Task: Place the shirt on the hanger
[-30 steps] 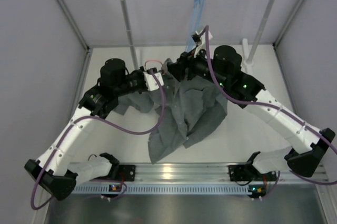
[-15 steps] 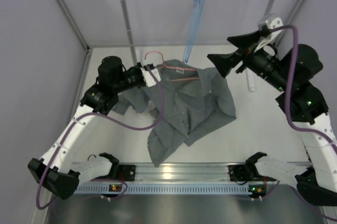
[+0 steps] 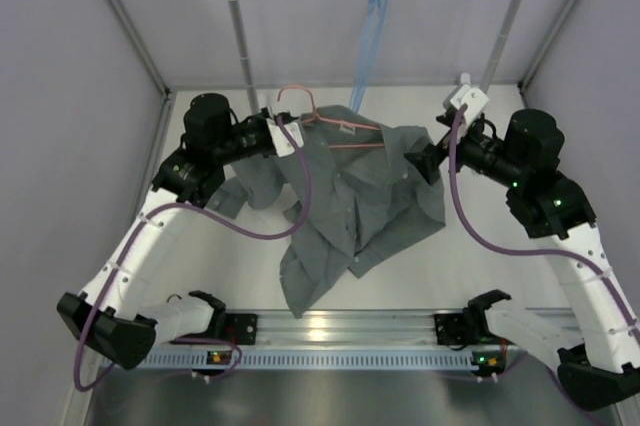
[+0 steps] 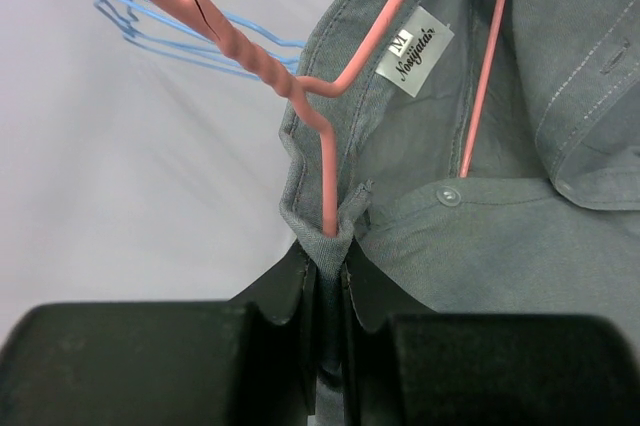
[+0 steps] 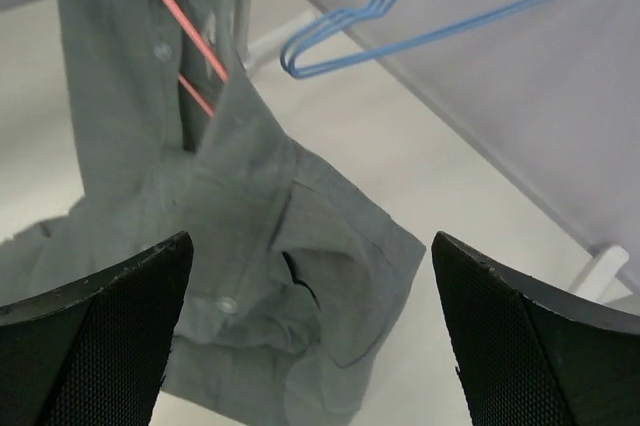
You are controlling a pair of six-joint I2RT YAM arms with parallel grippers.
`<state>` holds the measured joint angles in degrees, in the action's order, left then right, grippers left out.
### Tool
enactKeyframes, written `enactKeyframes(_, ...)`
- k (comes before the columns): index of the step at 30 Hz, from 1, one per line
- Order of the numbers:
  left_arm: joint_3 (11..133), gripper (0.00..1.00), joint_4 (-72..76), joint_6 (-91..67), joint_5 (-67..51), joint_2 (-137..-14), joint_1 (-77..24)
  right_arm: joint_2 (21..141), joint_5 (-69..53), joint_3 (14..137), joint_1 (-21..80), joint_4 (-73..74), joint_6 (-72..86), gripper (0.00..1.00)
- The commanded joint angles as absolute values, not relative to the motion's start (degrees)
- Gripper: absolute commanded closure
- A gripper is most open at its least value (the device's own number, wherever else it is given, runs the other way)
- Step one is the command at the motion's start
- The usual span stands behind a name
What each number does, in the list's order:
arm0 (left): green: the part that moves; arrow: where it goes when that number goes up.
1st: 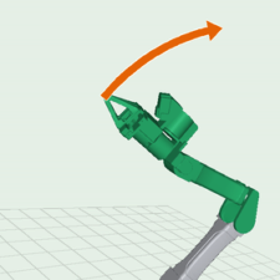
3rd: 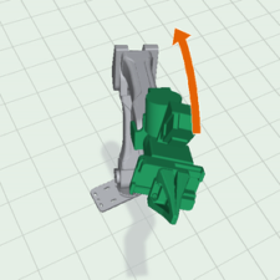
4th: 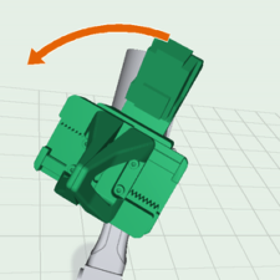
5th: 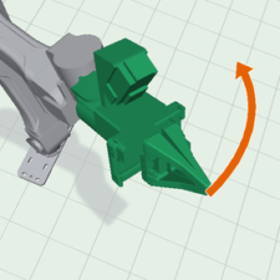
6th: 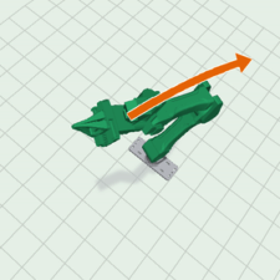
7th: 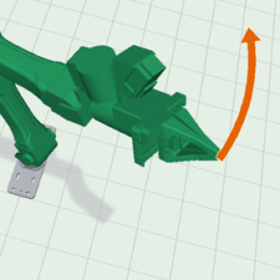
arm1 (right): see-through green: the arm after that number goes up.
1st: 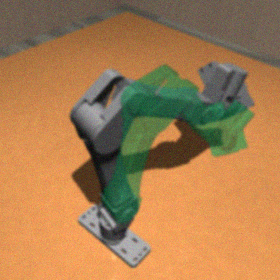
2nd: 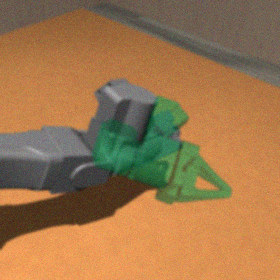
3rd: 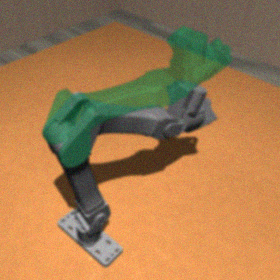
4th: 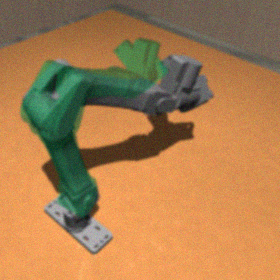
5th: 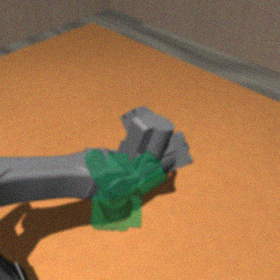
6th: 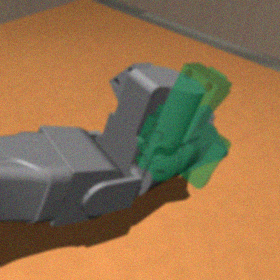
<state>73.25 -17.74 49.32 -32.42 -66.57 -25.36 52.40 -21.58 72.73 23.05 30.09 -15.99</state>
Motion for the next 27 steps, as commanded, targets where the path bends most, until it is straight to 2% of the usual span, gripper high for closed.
enactKeyframes(1, 79.53, 1.0, -16.34, 51.85, -38.31, -66.71, -23.91, 52.73, -29.15, 75.84, 17.94, 31.98, -23.71, 0.01)
enactKeyframes(3, 80.42, 1.0, -17.75, 52.38, -40.16, -66.97, -23.38, 53.87, -32.87, 77.86, 15.66, 35.58, -26.52, 0.01)
enactKeyframes(7, 80.33, 1.0, -17.75, 52.74, -42.27, -66.45, -23.12, 56.95, -31.56, 79.45, 15.03, 40.17, -28.83, 0.03)
enactKeyframes(15, 81.56, 1.0, -18.46, 51.86, -47.45, -66.36, -23.12, 64.94, -41.22, 84.45, 16.34, 38.58, -25.49, 0.17)
enactKeyframes(16, 81.74, 1.0, -18.46, 51.59, -48.24, -66.36, -23.12, 65.3, -40.52, 84.81, 17.13, 38.58, -25.4, 0.19)
enactKeyframes(17, 81.91, 1.0, -18.46, 51.33, -48.43, -66.44, -23.12, 65.91, -39.47, 85.08, 19.4, 38.76, -25.49, 0.31)
enactKeyframes(18, 82.44, 1.0, -18.46, 50.55, -48.69, -66.71, -23.12, 66.79, -37.9, 85.25, 20.9, 39.02, -25.84, 0.38)
enactKeyframes(21, 82.79, 1.0, -18.46, 49.49, -50.27, -67.41, -23.12, 68.46, -34.19, 84.64, 25.39, 38.94, -26.72, 0.51)
enactKeyframes(25, 82.97, 1.0, -18.37, 47.99, -52.2, -68.55, -23.2, 70.4, -37.7, 84.99, 27.59, 36.92, -25.58, 0.52)
enactKeyframes(27, 82.97, 1.0, -18.54, 47.29, -52.73, -69.17, -23.2, 71.36, -37.1, 85.78, 29.44, 35.51, -25.05, 0.47)
